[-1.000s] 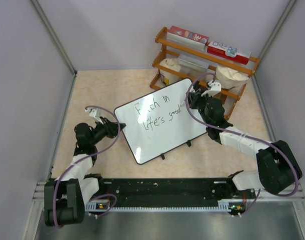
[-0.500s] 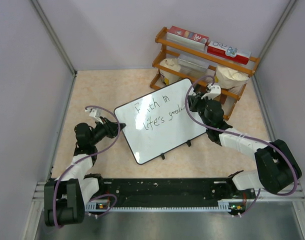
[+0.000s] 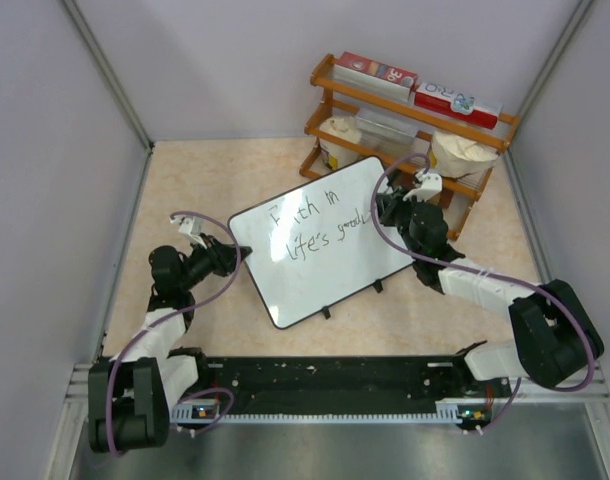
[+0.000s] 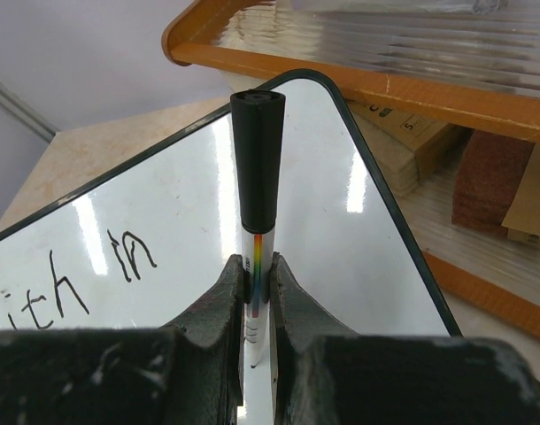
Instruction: Write a sentence on the whiteboard
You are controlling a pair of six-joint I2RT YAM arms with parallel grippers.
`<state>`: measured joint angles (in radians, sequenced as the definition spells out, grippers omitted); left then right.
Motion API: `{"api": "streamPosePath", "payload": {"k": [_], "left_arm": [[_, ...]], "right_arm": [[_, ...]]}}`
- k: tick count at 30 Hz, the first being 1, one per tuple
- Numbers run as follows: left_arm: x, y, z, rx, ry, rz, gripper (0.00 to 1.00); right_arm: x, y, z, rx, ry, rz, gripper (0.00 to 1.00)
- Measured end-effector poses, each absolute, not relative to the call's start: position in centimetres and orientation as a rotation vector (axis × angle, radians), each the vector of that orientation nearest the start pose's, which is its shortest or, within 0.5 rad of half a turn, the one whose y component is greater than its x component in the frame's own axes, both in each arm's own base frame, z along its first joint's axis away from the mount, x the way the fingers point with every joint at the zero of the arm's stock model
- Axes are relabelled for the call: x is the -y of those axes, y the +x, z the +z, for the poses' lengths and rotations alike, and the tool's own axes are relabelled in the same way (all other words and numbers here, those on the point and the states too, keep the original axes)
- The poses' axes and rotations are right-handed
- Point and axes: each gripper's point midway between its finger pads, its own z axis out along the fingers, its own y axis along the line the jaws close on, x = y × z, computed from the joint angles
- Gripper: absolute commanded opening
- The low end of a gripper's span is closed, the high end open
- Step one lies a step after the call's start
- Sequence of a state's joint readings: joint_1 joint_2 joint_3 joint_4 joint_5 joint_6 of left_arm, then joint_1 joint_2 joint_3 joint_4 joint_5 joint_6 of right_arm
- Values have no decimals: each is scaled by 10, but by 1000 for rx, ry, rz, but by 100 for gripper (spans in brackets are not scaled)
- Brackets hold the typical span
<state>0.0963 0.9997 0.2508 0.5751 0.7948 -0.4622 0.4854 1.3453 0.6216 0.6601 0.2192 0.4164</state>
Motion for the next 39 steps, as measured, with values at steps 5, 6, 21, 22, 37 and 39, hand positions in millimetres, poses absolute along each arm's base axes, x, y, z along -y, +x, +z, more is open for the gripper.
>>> {"api": "streamPosePath", "payload": {"k": [5,6,21,22,37,39], "left_arm": [[112,284,144,-1785,107,-955,0],[112,284,144,-1785,108,-955,0],[112,284,144,-1785,108,-955,0],[112,284,144,-1785,108,-955,0],[112,284,144,-1784,108,-954,0],[112,284,144,-1784,108,-955,0]], "right_arm": [[-182,392,202,-1657,112,508,0],[-183,393,204,-1655,111,508,0],[-183,406,213,-1640,117,494,0],[-182,406,213,-1640,119,493,0],[-178,402,205,-1644,132,495,0],[-177,401,203,-1645,132,496,0]]}}
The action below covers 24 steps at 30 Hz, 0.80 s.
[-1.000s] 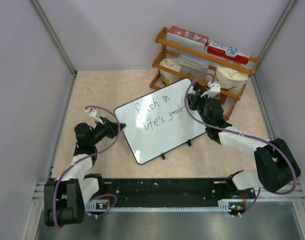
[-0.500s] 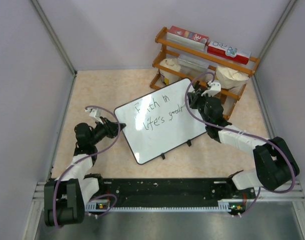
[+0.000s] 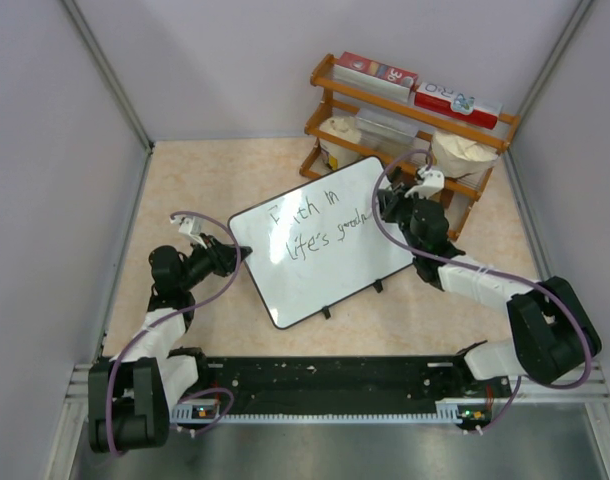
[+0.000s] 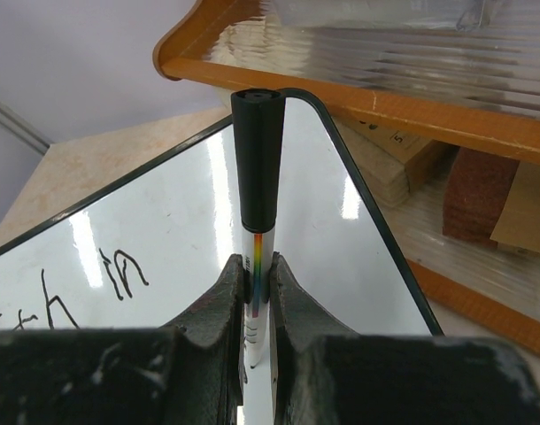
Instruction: Write a sentence on the whiteboard
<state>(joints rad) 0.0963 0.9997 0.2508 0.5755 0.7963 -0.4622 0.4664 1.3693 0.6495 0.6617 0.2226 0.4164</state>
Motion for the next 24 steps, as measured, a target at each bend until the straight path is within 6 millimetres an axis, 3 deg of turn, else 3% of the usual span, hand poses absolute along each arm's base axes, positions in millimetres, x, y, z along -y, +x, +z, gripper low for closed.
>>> {"api": "streamPosePath", "payload": {"k": [11,19,24], "left_arm": [[112,284,144,-1785,108,-956,0],[112,284,144,-1786,107,-955,0],[112,284,144,-1786,108,-955,0]], "right_arm": [[-173,390,203,-1650,130,503,0],[-168,380,231,-1585,136,526,0],[-170,384,223,-1609,134,516,0]]}}
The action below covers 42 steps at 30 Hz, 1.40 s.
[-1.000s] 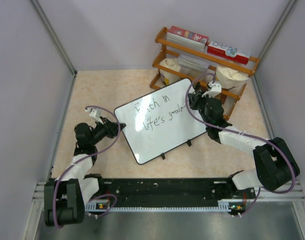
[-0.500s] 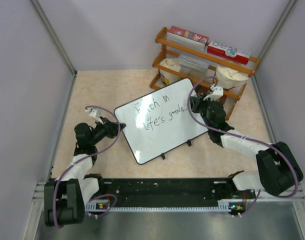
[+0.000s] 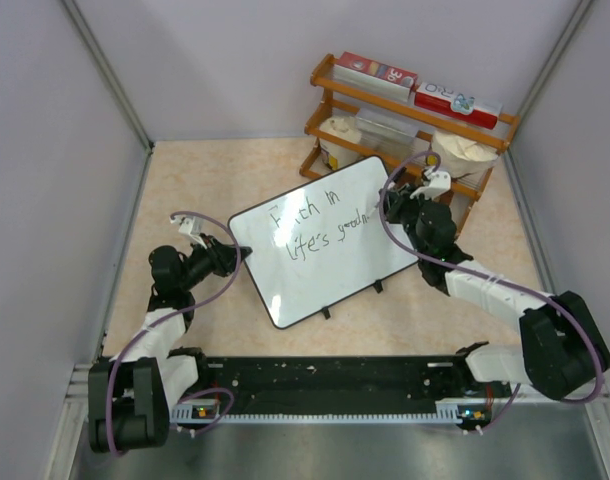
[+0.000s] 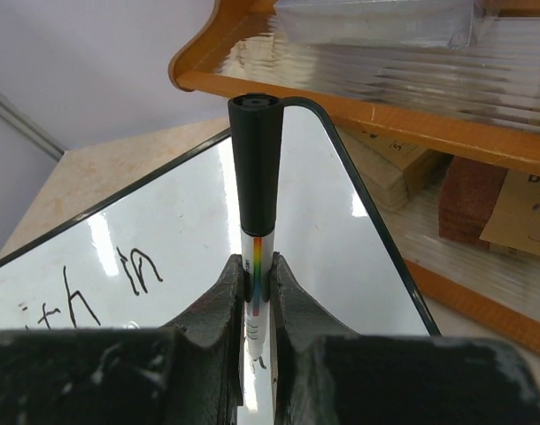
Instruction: Write a sentence on the whiteboard
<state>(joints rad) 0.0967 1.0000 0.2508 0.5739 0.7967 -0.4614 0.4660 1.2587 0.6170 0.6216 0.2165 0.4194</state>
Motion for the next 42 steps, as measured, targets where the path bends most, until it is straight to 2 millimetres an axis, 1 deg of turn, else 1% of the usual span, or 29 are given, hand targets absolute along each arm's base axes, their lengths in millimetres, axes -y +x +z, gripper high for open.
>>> {"api": "streamPosePath", "payload": {"k": [4,8,15,30,42], "left_arm": [[112,284,144,-1786,108,-955,0],[112,284,144,-1786,108,-955,0],[112,284,144,-1786,107,-955,0],[112,284,144,-1786,107,-955,0],[112,284,144,-1786,108,-955,0]], "right_arm": [[-173,391,215,-1632,132,509,0],[-174,394,209,-1647,131,502,0],[-174,396,208,-1643,135,499,0],[-162,401,208,-1633,167,458,0],[-168,414,220,-1616,163,470,0]]}}
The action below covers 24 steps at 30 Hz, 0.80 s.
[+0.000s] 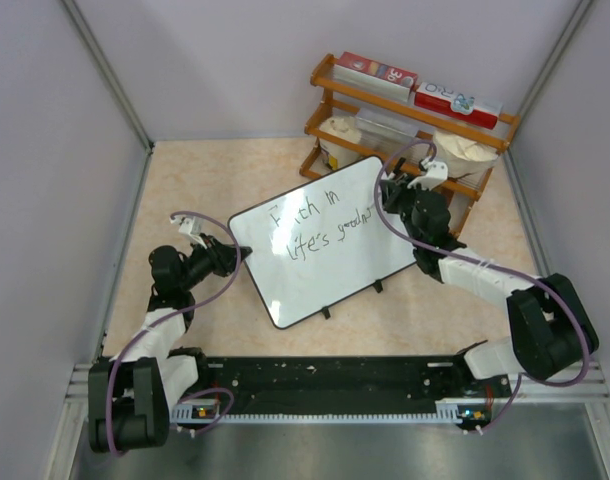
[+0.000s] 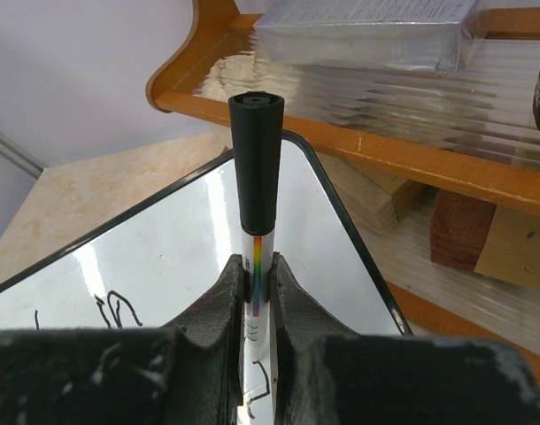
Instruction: Write a sentence on the whiteboard
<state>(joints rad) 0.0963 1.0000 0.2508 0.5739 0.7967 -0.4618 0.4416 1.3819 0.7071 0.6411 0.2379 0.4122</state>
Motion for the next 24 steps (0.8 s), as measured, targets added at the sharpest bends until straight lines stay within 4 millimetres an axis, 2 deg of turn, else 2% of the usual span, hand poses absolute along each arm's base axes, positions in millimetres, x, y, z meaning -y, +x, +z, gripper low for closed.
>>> {"api": "streamPosePath", "payload": {"k": [8,24], "left_arm": [[112,284,144,-1786,107,-955,0],[112,284,144,-1785,108,-955,0]], "right_arm": [[-171,413,218,-1621,155,490,0],[-168,402,200,-1644,172,508,0]]}}
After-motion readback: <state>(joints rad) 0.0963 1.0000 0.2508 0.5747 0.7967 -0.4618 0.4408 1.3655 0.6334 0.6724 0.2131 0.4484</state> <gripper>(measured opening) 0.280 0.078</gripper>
